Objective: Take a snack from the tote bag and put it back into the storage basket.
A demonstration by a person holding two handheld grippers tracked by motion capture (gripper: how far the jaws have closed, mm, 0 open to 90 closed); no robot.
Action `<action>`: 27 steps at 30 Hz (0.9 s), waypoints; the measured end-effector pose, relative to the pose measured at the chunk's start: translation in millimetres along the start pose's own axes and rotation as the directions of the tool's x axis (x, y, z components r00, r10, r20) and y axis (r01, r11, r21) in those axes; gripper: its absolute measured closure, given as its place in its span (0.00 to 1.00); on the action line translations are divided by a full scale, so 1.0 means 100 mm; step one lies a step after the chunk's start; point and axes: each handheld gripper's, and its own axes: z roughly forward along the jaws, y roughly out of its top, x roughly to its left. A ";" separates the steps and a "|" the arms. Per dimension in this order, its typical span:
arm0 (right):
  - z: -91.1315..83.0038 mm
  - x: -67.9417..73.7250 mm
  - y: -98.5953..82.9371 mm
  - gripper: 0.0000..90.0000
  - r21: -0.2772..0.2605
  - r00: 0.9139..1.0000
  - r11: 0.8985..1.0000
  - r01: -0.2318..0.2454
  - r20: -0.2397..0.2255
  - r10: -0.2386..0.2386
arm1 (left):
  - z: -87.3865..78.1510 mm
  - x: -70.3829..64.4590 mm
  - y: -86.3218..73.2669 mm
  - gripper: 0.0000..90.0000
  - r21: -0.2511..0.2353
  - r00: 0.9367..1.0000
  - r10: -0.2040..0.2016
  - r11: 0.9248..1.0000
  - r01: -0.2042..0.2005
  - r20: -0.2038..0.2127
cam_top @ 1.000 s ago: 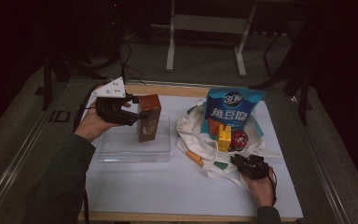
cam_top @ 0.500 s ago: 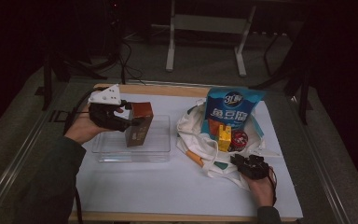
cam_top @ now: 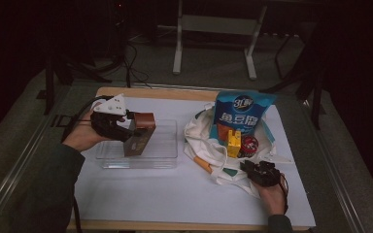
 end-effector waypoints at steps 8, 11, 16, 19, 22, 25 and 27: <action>0.00 0.00 0.00 0.79 0.000 1.000 1.000 0.000 0.000 0.000 | 0.10 0.01 -0.12 0.48 0.098 1.000 0.000 0.995 -0.002 0.019; 0.00 0.00 0.00 0.79 0.000 1.000 1.000 0.000 0.001 0.000 | 0.11 0.03 -0.16 0.48 0.122 0.999 -0.011 0.992 0.007 0.035; 0.00 0.00 0.00 0.79 0.000 1.000 1.000 0.000 0.001 0.000 | 0.13 0.04 -0.18 0.47 0.122 0.998 -0.025 0.992 0.018 0.057; 0.00 0.00 0.00 0.79 0.000 1.000 1.000 0.000 0.001 0.000 | 0.15 0.04 -0.16 0.47 0.126 0.997 -0.028 0.992 0.020 0.069; 0.00 0.00 0.00 0.79 0.000 1.000 1.000 0.000 0.001 0.000 | 0.17 0.04 -0.13 0.47 0.136 0.996 -0.020 0.991 0.009 0.083; 0.00 0.00 0.00 0.79 0.000 1.000 1.000 0.000 0.001 0.000 | 0.19 0.05 -0.10 0.47 0.144 0.995 -0.024 0.990 0.010 0.098; 0.00 0.00 0.00 0.79 0.001 1.000 1.000 0.000 0.001 0.000 | 0.23 0.06 -0.09 0.46 0.144 0.993 -0.035 0.989 0.019 0.110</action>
